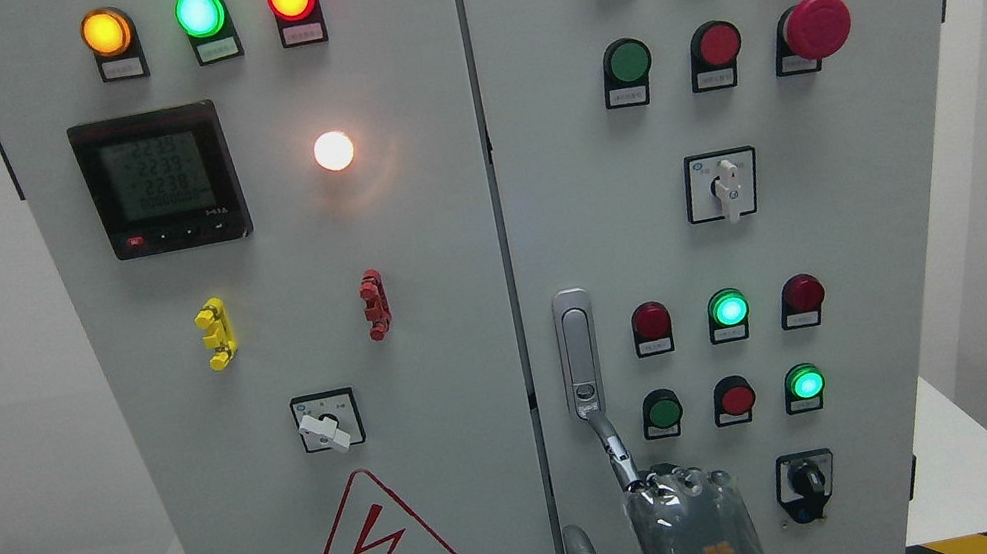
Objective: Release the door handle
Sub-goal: 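Close the right hand fingers around the vertical silver handle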
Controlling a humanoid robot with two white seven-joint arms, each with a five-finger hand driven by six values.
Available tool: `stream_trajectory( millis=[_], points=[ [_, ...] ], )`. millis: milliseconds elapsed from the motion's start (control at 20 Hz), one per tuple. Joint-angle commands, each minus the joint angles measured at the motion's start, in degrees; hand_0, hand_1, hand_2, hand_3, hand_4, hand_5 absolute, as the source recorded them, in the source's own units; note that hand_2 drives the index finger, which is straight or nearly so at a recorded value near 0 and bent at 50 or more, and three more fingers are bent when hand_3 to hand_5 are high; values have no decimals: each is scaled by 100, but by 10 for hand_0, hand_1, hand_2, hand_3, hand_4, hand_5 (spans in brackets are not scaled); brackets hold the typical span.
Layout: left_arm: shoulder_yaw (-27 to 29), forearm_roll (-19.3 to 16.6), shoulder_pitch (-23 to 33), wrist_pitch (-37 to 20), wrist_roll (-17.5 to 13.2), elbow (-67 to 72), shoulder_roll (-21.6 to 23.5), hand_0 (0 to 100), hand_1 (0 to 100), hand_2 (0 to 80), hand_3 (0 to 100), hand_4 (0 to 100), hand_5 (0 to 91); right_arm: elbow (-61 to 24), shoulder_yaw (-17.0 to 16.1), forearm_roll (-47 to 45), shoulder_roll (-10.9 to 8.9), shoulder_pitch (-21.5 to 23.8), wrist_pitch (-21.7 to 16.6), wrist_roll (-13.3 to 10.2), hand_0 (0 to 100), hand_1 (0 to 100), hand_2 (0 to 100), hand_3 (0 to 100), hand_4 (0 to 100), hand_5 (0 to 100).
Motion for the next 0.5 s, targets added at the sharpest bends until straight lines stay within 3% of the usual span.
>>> stream_trajectory(
  millis=[0, 450],
  points=[
    [62, 0, 0, 5, -1, 97, 0, 120, 389, 0, 0, 0, 0, 9, 0, -2, 10, 23, 4, 68, 357, 302, 0, 1000, 964, 998],
    [62, 0, 0, 5, -1, 97, 0, 120, 389, 0, 0, 0, 0, 79, -17, -2, 10, 15, 4, 77, 358, 303, 0, 1000, 963, 997]
  ],
)
